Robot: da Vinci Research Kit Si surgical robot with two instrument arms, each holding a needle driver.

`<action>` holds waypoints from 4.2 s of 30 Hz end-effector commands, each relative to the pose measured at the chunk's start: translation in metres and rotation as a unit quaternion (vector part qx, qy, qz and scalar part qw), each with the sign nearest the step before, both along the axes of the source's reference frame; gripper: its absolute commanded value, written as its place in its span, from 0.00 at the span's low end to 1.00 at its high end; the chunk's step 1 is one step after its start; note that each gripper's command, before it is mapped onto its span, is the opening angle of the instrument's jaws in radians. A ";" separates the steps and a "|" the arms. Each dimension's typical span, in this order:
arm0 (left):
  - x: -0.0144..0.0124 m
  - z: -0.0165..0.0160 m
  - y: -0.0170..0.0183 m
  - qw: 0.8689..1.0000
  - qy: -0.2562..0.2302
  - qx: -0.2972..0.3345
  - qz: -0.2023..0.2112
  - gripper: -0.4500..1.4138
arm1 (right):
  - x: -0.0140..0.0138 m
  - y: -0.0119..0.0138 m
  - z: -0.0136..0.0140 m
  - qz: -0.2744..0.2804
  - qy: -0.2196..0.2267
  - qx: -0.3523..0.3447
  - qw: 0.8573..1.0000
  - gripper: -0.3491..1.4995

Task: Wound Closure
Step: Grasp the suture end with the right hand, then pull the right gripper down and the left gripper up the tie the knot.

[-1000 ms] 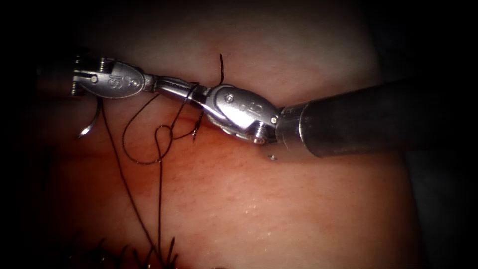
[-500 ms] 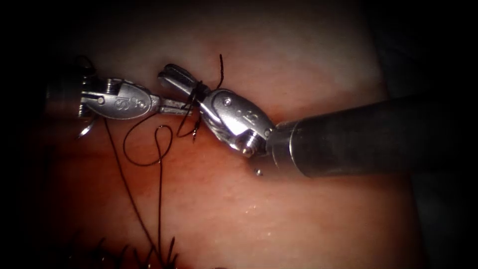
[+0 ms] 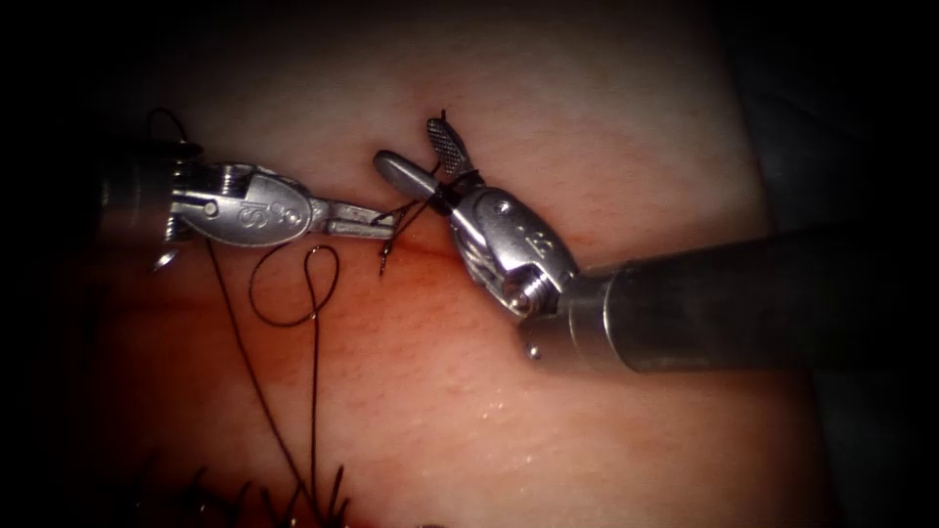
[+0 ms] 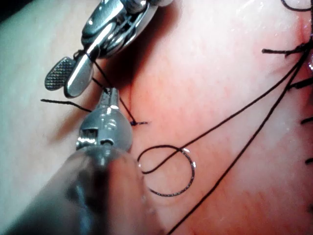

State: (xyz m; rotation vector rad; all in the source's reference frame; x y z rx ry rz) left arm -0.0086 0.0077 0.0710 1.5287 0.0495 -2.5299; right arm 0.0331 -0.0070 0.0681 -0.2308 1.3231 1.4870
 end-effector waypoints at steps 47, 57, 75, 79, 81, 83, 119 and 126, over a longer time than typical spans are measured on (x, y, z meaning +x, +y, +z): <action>0.0005 0.0014 0.0037 1.000 0.002 0.016 0.012 0.00 | 0.0017 -0.0010 0.0046 -0.006 0.040 0.092 0.995 0.00; 0.0029 0.0061 0.0089 0.998 0.021 0.055 -0.032 0.00 | 0.0044 -0.0032 0.0025 0.010 -0.038 0.075 0.996 0.00; 0.0031 0.0135 0.0171 0.992 0.029 0.086 -0.090 0.00 | 0.0042 -0.0059 0.0023 -0.036 -0.086 0.059 0.994 0.00; 0.0036 0.0143 0.0186 0.989 0.028 0.082 -0.116 0.00 | 0.0043 -0.0069 0.0020 -0.039 -0.090 0.058 0.993 0.00; 0.0038 0.0146 0.0194 0.988 0.028 0.081 -0.129 0.00 | 0.0044 -0.0074 0.0017 -0.044 -0.093 0.058 0.993 0.00; 0.0040 0.0148 0.0199 0.987 0.027 0.084 -0.137 0.00 | 0.0045 -0.0075 0.0015 -0.045 -0.092 0.057 0.993 0.00; 0.0044 0.0207 0.0264 0.978 0.038 0.013 -0.206 0.00 | 0.0056 -0.0145 0.0009 -0.165 -0.145 0.014 0.976 0.00; 0.0049 0.0206 0.0265 0.978 0.040 0.015 -0.205 0.00 | 0.0057 -0.0146 0.0007 -0.175 -0.139 0.014 0.975 0.00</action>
